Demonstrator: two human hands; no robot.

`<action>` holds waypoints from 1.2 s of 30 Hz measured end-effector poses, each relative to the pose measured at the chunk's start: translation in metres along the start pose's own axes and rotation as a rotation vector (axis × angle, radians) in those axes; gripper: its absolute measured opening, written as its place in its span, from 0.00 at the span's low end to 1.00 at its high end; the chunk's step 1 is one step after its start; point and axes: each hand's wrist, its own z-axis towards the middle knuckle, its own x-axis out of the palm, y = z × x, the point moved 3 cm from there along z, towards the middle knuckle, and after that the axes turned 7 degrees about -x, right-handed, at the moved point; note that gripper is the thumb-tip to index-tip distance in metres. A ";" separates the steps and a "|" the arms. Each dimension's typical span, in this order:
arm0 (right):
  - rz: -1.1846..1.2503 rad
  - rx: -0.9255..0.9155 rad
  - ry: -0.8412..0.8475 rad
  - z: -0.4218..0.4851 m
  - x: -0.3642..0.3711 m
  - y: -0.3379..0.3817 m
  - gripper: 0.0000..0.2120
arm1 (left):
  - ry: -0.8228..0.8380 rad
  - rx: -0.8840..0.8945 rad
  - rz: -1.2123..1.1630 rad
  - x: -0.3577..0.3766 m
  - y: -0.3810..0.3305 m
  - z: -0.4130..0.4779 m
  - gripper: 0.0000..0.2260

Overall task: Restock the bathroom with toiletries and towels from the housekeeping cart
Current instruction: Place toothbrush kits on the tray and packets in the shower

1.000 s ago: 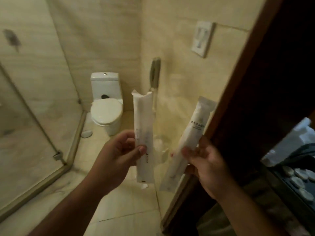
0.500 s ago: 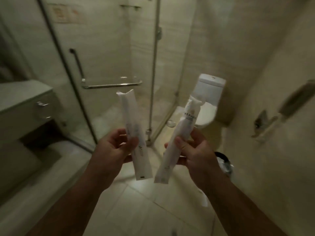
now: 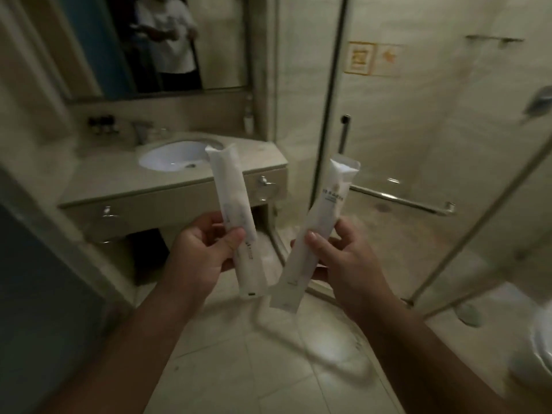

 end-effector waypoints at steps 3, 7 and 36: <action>0.035 0.026 0.164 0.046 0.032 -0.008 0.13 | -0.133 0.008 0.005 -0.026 -0.008 0.014 0.09; 0.064 0.054 0.317 0.085 0.084 -0.028 0.15 | -0.323 -0.008 -0.043 -0.071 -0.009 0.018 0.12; 0.173 0.134 0.444 0.324 0.353 -0.049 0.19 | -0.582 0.066 -0.214 -0.330 -0.070 0.240 0.14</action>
